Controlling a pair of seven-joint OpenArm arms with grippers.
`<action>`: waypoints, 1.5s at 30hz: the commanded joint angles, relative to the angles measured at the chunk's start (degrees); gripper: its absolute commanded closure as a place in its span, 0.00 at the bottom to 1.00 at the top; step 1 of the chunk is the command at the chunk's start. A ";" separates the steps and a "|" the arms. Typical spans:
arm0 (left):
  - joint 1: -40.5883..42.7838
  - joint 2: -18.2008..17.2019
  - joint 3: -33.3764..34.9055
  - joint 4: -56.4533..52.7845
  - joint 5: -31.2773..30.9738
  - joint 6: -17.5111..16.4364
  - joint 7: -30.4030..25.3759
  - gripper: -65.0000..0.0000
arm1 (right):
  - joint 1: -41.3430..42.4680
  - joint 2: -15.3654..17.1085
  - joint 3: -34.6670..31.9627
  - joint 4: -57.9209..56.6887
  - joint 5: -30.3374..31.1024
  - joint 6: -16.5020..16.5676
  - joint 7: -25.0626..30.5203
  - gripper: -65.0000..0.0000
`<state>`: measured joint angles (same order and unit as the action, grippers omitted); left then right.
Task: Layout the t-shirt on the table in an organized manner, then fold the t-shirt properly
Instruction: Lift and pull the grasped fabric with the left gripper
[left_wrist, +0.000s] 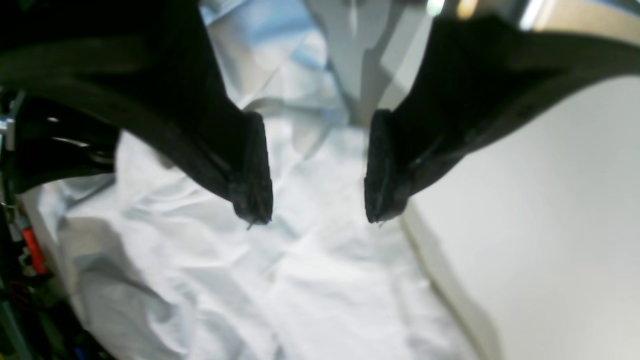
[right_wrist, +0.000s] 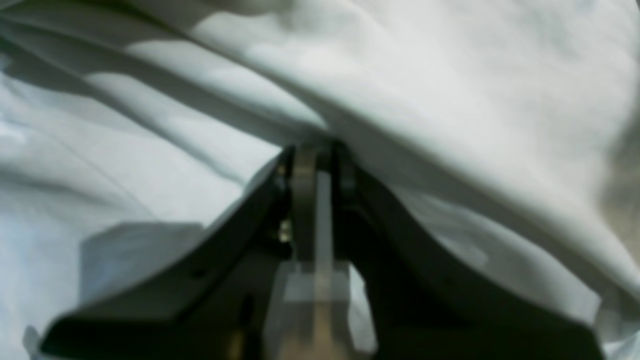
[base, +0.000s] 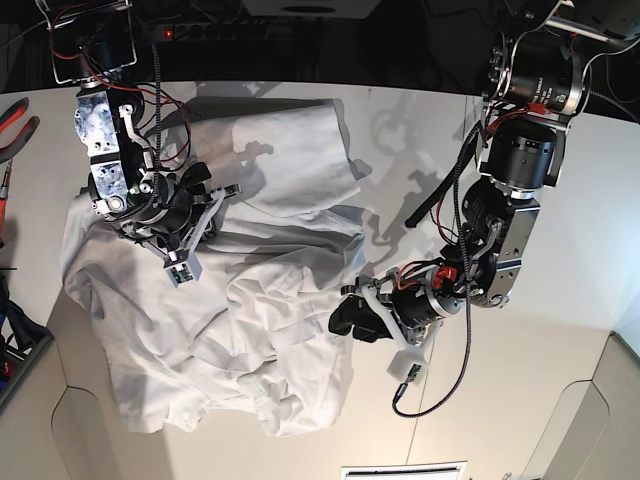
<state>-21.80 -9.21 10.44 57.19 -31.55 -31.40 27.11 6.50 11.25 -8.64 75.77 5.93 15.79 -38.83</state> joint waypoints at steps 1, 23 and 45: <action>-1.68 0.57 -0.17 0.92 -0.96 -1.46 -1.11 0.49 | 0.28 0.13 0.15 0.09 -0.59 -0.15 -1.49 0.90; -1.84 4.00 1.36 0.79 11.69 2.89 -6.78 0.49 | 0.31 0.13 0.15 0.09 -0.59 -0.15 -1.44 0.90; -2.01 3.96 5.29 -0.33 11.65 1.57 -8.63 1.00 | 0.28 0.15 0.15 0.09 -0.59 -0.17 -1.53 0.90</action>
<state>-21.91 -5.30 15.90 55.59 -18.98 -28.95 19.99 6.50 11.25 -8.64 75.77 5.93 15.79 -38.81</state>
